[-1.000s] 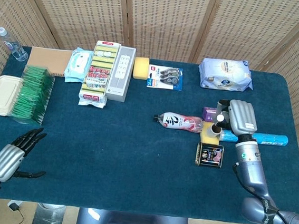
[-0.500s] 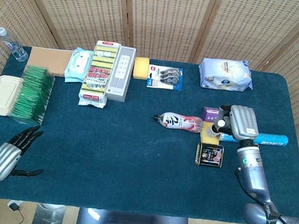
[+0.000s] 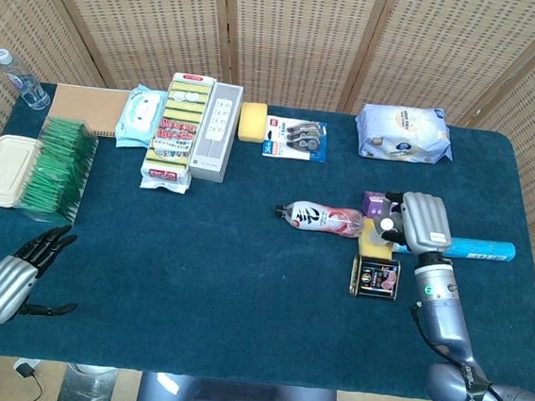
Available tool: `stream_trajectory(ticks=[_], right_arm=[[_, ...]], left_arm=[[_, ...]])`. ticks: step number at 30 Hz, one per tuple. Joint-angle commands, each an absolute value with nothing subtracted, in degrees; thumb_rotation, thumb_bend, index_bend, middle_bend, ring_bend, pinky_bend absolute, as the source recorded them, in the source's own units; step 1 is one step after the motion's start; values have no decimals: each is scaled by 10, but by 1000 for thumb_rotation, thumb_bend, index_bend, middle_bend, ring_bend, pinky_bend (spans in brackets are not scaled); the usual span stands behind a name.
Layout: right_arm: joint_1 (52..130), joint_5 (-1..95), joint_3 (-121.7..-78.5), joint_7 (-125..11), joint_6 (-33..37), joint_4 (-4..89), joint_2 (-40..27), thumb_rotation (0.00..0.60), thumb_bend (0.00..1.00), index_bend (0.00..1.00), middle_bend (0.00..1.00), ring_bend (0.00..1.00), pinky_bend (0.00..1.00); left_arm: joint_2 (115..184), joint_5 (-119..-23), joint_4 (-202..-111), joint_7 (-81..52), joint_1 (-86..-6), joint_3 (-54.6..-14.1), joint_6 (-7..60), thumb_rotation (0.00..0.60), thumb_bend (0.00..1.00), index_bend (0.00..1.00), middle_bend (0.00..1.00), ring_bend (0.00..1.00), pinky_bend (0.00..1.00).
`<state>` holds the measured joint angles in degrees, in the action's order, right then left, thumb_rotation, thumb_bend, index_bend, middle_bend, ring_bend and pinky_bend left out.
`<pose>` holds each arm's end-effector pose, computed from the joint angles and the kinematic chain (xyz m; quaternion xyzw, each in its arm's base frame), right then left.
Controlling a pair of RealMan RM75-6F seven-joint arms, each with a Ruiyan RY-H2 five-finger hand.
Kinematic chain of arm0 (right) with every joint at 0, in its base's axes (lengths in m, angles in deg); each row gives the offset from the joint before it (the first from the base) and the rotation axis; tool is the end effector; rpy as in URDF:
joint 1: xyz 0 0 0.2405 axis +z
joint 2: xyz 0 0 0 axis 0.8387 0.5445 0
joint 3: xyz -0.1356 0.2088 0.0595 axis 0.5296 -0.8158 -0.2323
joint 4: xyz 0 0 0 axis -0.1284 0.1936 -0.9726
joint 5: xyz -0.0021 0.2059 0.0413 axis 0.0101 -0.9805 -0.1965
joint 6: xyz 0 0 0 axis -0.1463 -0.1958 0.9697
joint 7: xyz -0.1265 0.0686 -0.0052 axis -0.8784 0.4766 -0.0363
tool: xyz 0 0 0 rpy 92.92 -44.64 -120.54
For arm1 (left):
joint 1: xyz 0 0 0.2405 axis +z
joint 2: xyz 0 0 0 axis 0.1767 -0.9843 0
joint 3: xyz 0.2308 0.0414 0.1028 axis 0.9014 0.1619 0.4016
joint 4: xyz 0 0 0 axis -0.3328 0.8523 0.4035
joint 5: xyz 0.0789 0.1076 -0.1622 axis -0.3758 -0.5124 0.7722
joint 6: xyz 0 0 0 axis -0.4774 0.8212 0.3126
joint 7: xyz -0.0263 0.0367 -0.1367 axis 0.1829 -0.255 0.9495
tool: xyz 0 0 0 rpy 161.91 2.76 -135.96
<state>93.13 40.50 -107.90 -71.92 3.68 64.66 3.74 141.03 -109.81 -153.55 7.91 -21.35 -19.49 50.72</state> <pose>-0.1734 -0.3607 0.1106 0.5943 -0.4223 0.4542 0.5120 -0.3259 0.1830 0.1040 -0.6770 -0.3995 -0.4523 0.4213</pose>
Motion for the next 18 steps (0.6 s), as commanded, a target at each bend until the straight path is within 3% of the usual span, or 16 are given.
stream_trajectory(ticks=[1,18], right_arm=[[932,403,-1078,-720,35,645,36,600,477,779,964,1000,1000],[939,392,-1076,-705,14,605,10,600,475,779,964,1000,1000]], left_arm=[[1411,-1098,-1535,79,-214,-195,507,437,0,9,2,30,146],[1412,-1097,-1539,72,-216,-194,498,443,0,9,2,30,146]])
